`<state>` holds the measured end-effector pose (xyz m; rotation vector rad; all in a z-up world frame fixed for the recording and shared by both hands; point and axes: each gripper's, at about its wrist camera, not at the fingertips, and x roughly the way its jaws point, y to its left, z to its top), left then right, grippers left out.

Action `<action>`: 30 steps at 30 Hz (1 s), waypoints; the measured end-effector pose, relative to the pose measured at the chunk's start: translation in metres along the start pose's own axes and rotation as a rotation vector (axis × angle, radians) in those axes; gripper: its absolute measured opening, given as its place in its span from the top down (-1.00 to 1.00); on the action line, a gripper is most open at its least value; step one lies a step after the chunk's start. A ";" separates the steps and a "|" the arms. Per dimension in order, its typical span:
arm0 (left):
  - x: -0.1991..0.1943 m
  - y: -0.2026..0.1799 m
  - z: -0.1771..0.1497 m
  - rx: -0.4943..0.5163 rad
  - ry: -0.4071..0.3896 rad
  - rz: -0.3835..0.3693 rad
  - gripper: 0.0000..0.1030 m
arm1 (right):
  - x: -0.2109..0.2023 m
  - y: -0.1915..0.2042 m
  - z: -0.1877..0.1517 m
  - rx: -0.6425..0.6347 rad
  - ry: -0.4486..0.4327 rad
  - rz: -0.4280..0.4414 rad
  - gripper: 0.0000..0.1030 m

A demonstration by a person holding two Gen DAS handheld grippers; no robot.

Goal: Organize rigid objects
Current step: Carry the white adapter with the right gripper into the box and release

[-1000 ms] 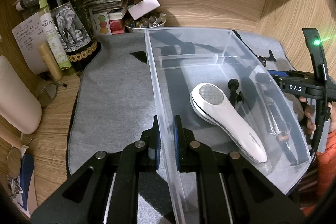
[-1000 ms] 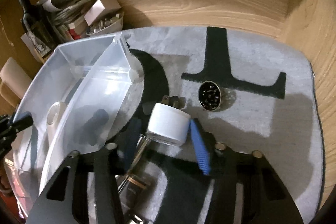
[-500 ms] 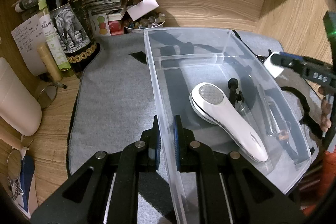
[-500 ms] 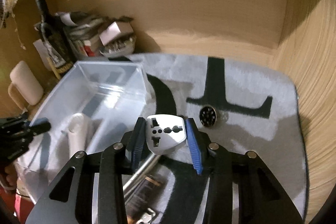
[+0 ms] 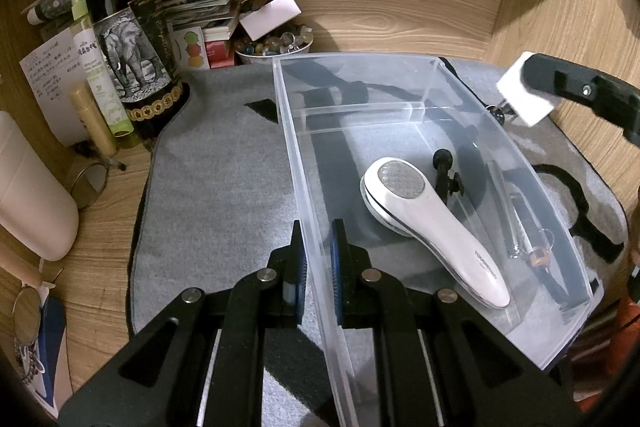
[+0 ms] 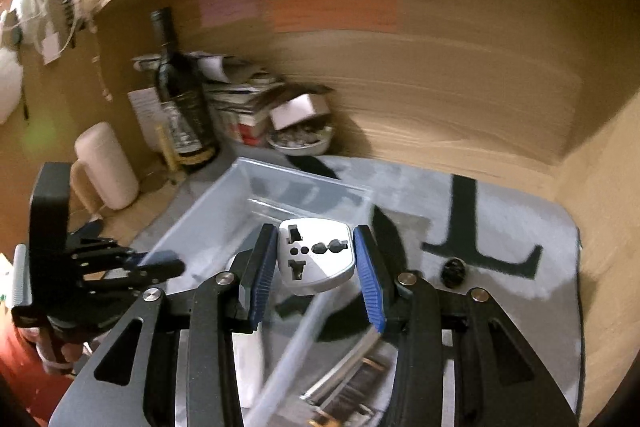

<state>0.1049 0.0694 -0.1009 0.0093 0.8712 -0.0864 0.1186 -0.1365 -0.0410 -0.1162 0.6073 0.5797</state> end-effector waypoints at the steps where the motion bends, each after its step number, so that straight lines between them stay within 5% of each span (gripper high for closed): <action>1: 0.000 0.000 0.000 0.000 0.000 0.000 0.80 | 0.004 0.005 0.000 -0.010 0.004 0.007 0.30; 14: 0.000 0.000 0.000 -0.001 -0.001 0.000 0.80 | 0.055 0.033 -0.015 -0.066 0.148 0.048 0.30; 30: 0.000 0.000 0.000 -0.001 0.000 -0.001 0.80 | 0.060 0.037 -0.017 -0.082 0.188 0.060 0.23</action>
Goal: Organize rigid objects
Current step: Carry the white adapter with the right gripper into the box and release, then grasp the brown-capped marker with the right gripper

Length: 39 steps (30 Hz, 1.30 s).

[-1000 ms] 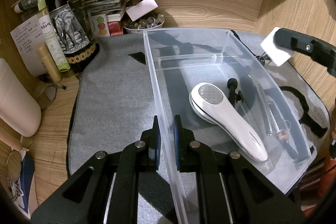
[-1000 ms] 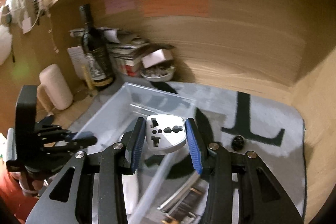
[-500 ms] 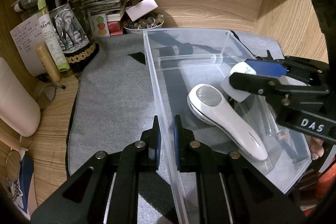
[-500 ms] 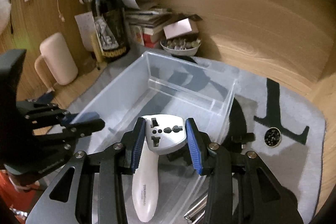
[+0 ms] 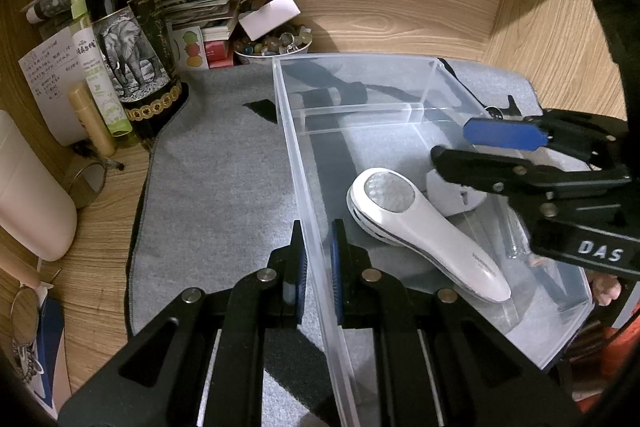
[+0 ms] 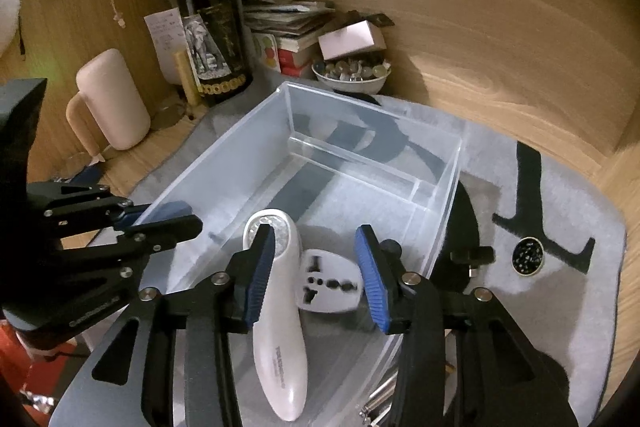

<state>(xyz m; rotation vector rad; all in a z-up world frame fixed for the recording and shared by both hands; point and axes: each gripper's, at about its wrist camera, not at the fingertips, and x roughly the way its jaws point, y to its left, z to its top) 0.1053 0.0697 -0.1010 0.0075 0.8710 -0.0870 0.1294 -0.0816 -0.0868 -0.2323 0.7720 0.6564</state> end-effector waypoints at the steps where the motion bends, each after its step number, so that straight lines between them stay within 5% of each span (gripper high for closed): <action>1: 0.000 0.000 0.000 -0.001 0.000 0.000 0.80 | -0.003 0.000 0.000 -0.004 -0.008 -0.003 0.22; 17: 0.002 -0.003 0.003 0.006 0.000 0.011 0.80 | -0.068 -0.043 -0.022 0.079 -0.104 -0.096 0.22; 32: 0.001 -0.003 0.000 0.011 -0.002 0.020 0.80 | -0.025 -0.071 -0.091 0.187 0.105 -0.093 0.22; 39: 0.001 -0.003 0.000 0.009 -0.002 0.018 0.80 | -0.022 -0.073 -0.095 0.178 0.094 -0.105 0.25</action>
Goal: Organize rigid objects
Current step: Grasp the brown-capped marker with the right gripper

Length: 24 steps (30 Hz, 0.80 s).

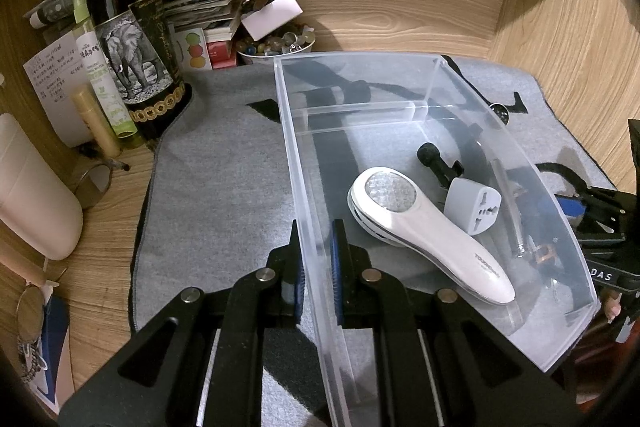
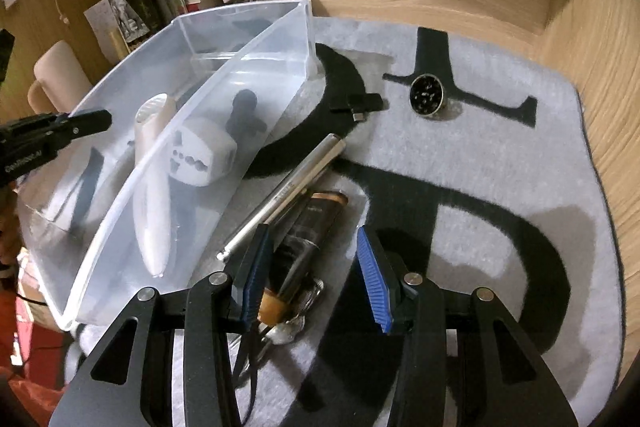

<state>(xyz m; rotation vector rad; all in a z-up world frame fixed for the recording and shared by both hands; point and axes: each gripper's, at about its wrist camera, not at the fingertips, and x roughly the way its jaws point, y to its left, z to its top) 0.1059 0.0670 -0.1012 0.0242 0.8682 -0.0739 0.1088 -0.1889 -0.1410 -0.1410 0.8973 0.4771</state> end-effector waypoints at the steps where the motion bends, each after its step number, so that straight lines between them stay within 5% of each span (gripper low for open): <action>1: 0.000 0.000 0.000 0.000 0.000 0.000 0.80 | 0.001 0.001 0.000 -0.009 -0.004 -0.005 0.34; 10: 0.000 0.000 0.000 0.004 -0.001 0.004 0.80 | -0.001 0.006 0.007 -0.043 -0.037 -0.044 0.74; 24: -0.001 0.002 0.000 0.006 -0.001 0.004 0.80 | -0.033 0.003 0.019 -0.035 -0.155 -0.061 0.78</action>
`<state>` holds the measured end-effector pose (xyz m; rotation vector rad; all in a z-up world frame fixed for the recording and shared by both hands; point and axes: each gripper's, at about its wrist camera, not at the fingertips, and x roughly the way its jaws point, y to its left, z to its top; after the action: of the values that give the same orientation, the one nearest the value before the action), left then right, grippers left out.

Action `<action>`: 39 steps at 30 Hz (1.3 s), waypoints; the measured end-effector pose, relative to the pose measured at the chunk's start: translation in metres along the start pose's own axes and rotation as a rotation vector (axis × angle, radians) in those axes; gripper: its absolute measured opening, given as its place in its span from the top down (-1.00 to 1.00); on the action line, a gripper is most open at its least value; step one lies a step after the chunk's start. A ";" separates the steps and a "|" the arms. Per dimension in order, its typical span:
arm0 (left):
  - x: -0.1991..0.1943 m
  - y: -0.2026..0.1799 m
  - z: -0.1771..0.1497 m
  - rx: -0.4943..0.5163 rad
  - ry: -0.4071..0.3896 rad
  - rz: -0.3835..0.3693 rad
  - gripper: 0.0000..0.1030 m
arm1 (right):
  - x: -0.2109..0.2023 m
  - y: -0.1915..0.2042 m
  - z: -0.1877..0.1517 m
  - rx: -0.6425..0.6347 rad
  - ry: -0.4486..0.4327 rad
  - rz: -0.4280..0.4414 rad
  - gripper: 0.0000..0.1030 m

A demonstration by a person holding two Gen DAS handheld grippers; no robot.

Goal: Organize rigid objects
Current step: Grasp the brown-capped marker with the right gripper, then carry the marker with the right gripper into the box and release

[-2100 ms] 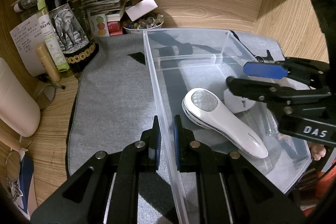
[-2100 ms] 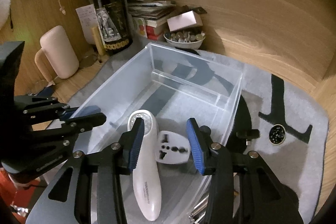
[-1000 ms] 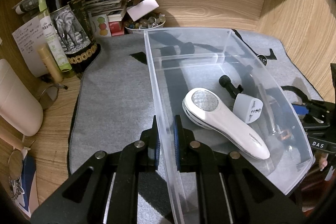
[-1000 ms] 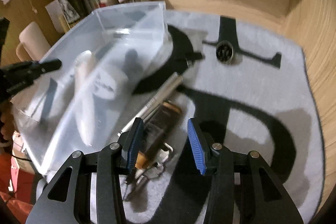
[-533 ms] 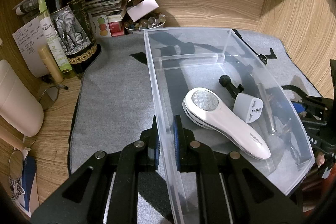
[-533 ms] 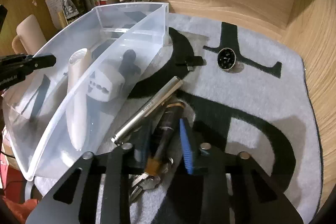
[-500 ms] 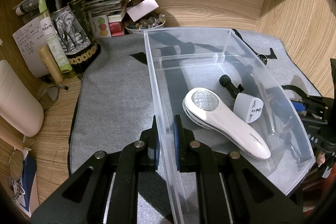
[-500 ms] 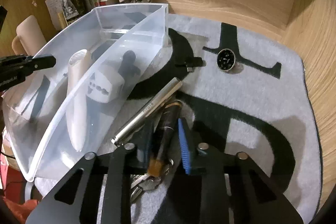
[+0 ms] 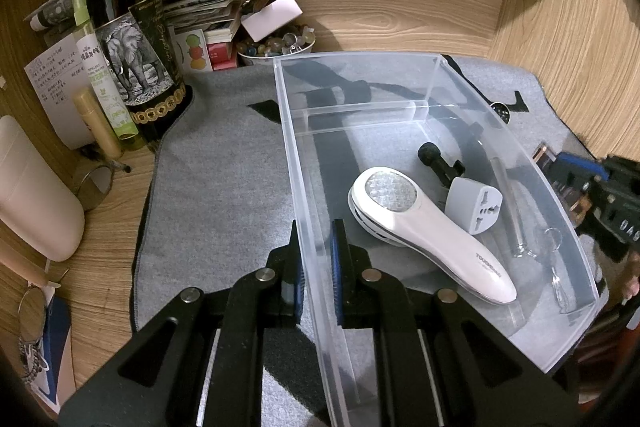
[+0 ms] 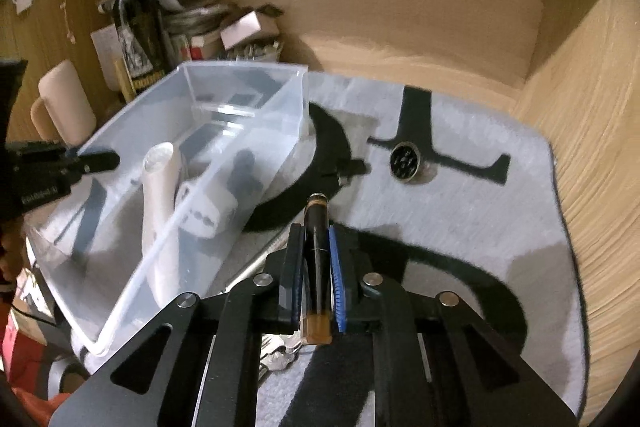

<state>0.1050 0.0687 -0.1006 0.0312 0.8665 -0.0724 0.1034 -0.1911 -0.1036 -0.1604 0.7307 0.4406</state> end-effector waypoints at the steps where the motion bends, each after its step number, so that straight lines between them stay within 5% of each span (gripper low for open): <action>1: 0.000 0.000 0.000 0.000 0.000 0.000 0.80 | -0.003 0.000 0.003 0.001 -0.014 -0.002 0.78; 21: 0.000 -0.001 0.000 0.000 0.000 0.002 0.80 | -0.032 0.044 0.056 -0.071 -0.183 0.080 0.78; 39: 0.001 -0.001 0.001 -0.001 -0.001 0.000 0.80 | 0.045 0.097 0.059 -0.191 0.058 0.165 0.78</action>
<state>0.1063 0.0675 -0.1007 0.0305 0.8653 -0.0716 0.1260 -0.0720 -0.0891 -0.2948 0.7615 0.6661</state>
